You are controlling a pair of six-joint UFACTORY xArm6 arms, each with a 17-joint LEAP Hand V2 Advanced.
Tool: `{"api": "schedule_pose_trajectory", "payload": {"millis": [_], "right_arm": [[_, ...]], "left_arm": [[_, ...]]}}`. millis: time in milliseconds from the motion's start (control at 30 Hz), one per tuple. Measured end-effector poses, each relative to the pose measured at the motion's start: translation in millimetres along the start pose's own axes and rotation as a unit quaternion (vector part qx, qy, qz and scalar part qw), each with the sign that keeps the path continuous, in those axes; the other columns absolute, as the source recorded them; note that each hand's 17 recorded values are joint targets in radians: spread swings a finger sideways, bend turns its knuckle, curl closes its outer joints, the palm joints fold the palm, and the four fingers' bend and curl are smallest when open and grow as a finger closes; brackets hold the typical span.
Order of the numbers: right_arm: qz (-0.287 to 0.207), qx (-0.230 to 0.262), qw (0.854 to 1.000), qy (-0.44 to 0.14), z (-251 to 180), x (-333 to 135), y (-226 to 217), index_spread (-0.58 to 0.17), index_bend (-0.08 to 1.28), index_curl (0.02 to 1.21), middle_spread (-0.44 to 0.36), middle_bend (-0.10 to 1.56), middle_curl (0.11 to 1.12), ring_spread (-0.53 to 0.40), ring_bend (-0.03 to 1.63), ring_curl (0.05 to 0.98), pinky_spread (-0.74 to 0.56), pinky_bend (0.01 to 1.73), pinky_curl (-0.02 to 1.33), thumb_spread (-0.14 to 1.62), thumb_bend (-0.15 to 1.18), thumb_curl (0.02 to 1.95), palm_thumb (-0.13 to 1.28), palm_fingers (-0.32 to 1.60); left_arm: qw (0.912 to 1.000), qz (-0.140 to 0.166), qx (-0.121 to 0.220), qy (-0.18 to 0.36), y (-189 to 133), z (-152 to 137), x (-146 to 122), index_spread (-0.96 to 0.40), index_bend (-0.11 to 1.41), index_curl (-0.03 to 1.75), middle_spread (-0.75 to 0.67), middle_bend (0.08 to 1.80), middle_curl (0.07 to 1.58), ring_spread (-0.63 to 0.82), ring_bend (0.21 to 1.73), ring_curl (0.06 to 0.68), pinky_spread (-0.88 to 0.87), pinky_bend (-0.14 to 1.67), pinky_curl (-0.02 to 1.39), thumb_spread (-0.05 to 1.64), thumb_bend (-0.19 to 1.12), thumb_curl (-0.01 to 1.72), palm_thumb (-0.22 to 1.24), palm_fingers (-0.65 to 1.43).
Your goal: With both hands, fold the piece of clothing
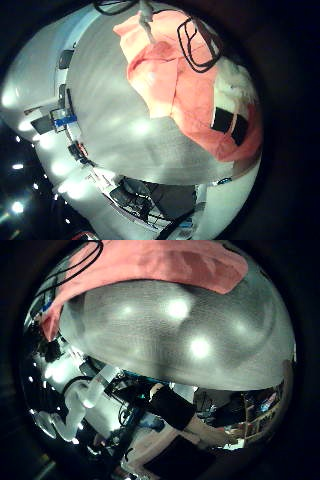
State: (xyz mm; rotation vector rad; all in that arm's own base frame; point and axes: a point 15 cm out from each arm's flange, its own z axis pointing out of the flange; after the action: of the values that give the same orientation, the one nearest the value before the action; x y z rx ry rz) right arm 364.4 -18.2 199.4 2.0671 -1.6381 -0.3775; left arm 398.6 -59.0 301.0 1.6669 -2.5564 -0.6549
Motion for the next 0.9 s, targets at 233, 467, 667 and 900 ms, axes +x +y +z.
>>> {"api": "schedule_pose_trajectory", "payload": {"millis": [233,467,667,900], "right_arm": [[0.011,0.030,0.999,0.013,11.2,-8.8,-22.6,-0.224,0.16,0.26,-0.074,0.36,0.42,-0.106,0.60,0.321,0.14,0.41,0.27,1.11,-0.01,0.31,0.41,0.33],[0.008,0.053,0.998,0.023,12.6,-20.0,-36.0,-0.315,0.19,0.27,-0.203,0.52,0.52,-0.278,0.90,0.420,-0.25,0.69,0.32,1.10,0.01,0.35,0.58,0.86],[0.012,0.081,0.996,0.025,9.2,-21.4,-41.1,-0.426,0.46,0.43,-0.293,0.73,0.68,-0.308,1.02,0.533,-0.36,0.95,0.47,1.11,0.02,0.39,0.74,1.17],[0.012,0.111,0.993,0.027,0.4,-21.0,-21.8,-0.436,0.84,0.66,-0.287,0.97,0.84,-0.291,1.18,0.640,-0.32,1.15,0.62,1.24,0.05,0.42,0.86,1.13]], "left_arm": [[1.0000,0.000,-0.001,0.002,0.4,-5.2,-2.0,-0.76,0.49,1.33,-0.57,1.05,1.14,-0.39,1.57,0.562,-0.56,1.25,0.76,1.07,0.03,0.77,0.89,0.89],[1.0000,0.001,0.000,0.006,5.6,-9.8,-3.6,-0.76,0.46,1.40,-0.58,1.04,1.16,-0.40,1.57,0.555,-0.57,1.24,0.77,1.08,0.01,0.79,0.90,0.89],[1.0000,0.005,-0.002,0.007,15.4,-15.5,-4.2,-0.74,0.42,1.45,-0.59,1.03,1.17,-0.40,1.56,0.550,-0.57,1.23,0.78,1.09,0.00,0.80,0.91,0.89],[0.9996,0.019,-0.018,0.012,33.6,-18.8,-3.7,-0.72,0.39,1.50,-0.60,1.02,1.18,-0.40,1.56,0.545,-0.57,1.21,0.78,1.09,-0.01,0.82,0.91,0.91]]}}
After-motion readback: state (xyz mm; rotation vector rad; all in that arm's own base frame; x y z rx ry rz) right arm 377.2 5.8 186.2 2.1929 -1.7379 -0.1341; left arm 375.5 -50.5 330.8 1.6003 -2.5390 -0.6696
